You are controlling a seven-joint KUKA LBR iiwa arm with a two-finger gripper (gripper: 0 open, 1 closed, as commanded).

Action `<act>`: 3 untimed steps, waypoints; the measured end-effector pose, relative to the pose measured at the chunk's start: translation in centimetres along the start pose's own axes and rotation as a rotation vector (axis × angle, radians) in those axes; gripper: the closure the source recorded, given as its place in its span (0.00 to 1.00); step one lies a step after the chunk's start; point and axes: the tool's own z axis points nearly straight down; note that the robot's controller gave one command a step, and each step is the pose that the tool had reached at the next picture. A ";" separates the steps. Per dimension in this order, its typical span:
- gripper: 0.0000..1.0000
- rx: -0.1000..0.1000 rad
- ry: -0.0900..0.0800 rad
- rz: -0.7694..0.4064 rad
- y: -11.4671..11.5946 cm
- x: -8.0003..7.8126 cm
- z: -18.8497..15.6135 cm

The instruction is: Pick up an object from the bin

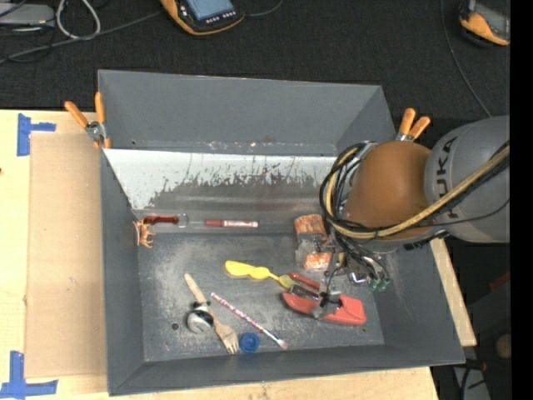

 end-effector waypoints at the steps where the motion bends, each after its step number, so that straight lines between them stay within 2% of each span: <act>1: 1.00 -0.002 -0.005 0.538 0.1 1.1 1.2; 2: 1.00 -0.001 -0.005 0.538 0.1 1.1 1.2; 3: 1.00 0.001 0.006 0.543 0.1 1.7 -3.8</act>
Offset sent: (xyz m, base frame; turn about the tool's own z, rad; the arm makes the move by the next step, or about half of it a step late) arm 0.0000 0.0000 0.0000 0.0000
